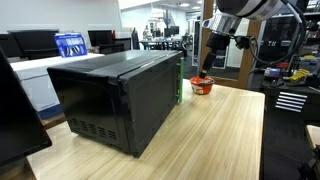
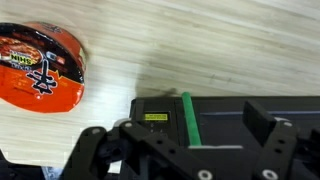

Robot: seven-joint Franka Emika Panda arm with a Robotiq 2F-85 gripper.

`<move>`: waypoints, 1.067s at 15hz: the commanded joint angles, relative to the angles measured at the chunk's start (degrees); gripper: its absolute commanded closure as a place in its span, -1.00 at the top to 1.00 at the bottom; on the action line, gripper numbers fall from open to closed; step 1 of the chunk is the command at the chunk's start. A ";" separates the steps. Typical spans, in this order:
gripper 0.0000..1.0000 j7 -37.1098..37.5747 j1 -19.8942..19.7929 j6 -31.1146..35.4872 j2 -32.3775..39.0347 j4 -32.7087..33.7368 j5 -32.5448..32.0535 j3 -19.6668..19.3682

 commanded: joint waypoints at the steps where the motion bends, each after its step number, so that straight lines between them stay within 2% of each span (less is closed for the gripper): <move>1: 1.00 0.21 -0.11 -0.09 -0.06 0.02 -0.23 0.13; 10: 1.00 0.21 -0.11 -0.11 -0.06 0.02 -0.29 0.13; 13: 1.00 -7.03 -0.27 4.50 -0.78 -0.01 8.47 -0.18; 16: 1.00 -19.73 0.02 6.68 -3.29 -1.86 21.26 -0.49</move>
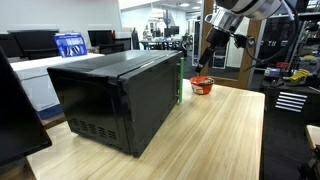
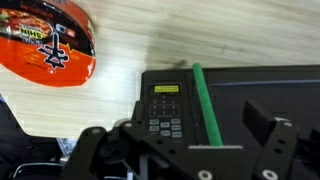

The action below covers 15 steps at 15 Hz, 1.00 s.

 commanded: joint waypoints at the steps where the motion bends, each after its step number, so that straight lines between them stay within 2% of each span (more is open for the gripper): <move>1: 1.00 -17.96 -0.03 0.81 -4.31 -2.89 13.92 -1.01; 5: 1.00 -32.34 0.13 -2.43 -7.52 -6.71 20.10 -2.81; 7: 1.00 -38.41 0.68 -2.36 -8.16 -7.88 25.72 -3.53; 12: 1.00 -48.14 1.15 -2.81 -7.93 -8.24 38.29 -3.80; 15: 1.00 -57.76 1.45 -3.69 -7.90 -8.35 46.46 -4.26</move>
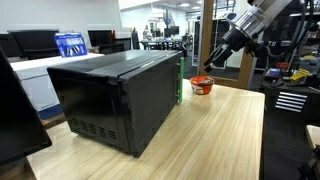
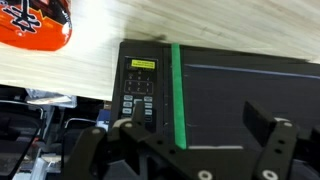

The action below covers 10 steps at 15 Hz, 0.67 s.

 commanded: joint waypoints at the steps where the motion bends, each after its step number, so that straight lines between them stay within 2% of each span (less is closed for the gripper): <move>1: 1.00 -12.60 0.50 -1.90 -1.21 -1.26 9.98 -1.07; 8: 1.00 -33.35 -0.44 -9.93 0.05 -2.45 26.23 -2.92; 9: 1.00 -35.49 -2.30 -11.46 0.28 -2.64 28.36 -1.54; 10: 1.00 -37.77 -2.55 -12.72 0.50 -2.62 31.35 -1.59</move>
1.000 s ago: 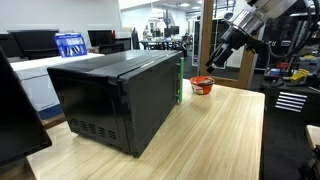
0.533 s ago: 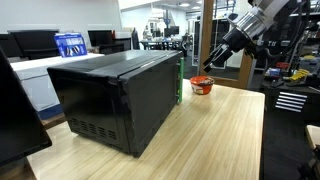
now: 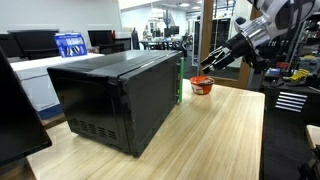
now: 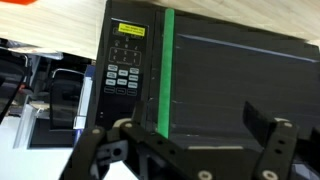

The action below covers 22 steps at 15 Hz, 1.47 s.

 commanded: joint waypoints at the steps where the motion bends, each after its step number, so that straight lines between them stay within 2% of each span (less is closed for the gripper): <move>1: 1.00 -9.44 -2.52 -4.96 0.55 -0.90 8.85 0.79; 3: 1.00 -9.68 -3.18 -7.01 1.13 -1.19 12.75 0.90; 7: 1.00 -8.39 -3.49 -7.04 2.41 -1.25 14.93 1.55; 13: 1.00 -7.95 -3.36 -10.66 4.36 -0.73 17.36 1.65; 22: 1.00 -9.70 -2.50 -16.17 9.35 1.63 26.50 2.73</move>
